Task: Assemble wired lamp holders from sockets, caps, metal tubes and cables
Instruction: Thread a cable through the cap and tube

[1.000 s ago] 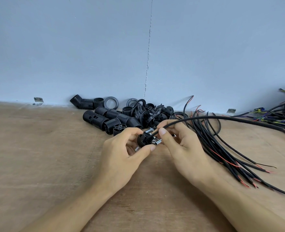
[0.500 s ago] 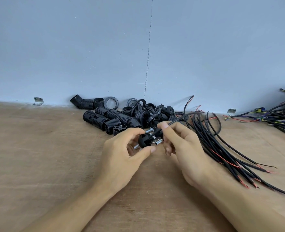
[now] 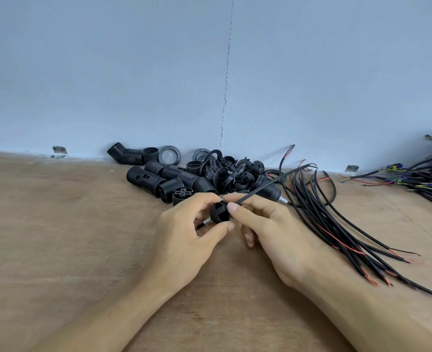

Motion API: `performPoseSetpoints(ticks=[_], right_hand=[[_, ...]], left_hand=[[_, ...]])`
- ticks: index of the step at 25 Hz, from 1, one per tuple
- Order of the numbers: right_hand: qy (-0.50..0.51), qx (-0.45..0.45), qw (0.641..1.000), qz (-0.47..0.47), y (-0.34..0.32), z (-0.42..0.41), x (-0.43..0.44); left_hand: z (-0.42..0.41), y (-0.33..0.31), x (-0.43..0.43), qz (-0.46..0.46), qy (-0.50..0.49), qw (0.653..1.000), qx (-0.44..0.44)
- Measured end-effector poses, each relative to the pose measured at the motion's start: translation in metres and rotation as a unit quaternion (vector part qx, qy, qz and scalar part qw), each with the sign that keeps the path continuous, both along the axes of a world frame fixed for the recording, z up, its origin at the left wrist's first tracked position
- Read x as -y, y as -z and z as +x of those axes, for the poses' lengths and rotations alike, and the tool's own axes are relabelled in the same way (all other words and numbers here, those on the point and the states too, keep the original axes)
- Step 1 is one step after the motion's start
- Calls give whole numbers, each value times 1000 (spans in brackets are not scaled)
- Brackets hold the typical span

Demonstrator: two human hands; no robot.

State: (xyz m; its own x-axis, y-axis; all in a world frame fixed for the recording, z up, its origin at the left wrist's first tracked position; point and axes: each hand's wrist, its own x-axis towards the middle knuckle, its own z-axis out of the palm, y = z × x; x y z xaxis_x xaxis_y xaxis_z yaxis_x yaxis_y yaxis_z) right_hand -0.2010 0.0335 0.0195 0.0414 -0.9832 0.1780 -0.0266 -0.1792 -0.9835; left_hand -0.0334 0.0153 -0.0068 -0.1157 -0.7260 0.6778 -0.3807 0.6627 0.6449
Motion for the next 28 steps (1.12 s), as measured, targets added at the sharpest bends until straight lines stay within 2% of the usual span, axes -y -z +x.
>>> performPoseSetpoints(ticks=[3, 8, 16, 19, 22, 26, 28], right_hand=[[5, -10, 1000, 25, -1, 0, 1], [51, 111, 991, 51, -1, -4, 9], [16, -5, 999, 29, 4, -3, 7], [29, -17, 999, 22, 4, -2, 6], [48, 17, 999, 19, 2, -3, 6], [89, 122, 988, 35, -5, -5, 8], [81, 121, 988, 43, -6, -6, 9]], left_hand=[[0, 1, 2, 1, 0, 1000, 14], [1, 4, 4, 5, 7, 1000, 13], [1, 2, 1, -3, 2, 1000, 25], [0, 3, 2, 15, 22, 999, 23], [-1, 6, 3, 9, 23, 999, 47], [0, 6, 4, 30, 23, 999, 24], [1, 6, 4, 34, 20, 999, 23]])
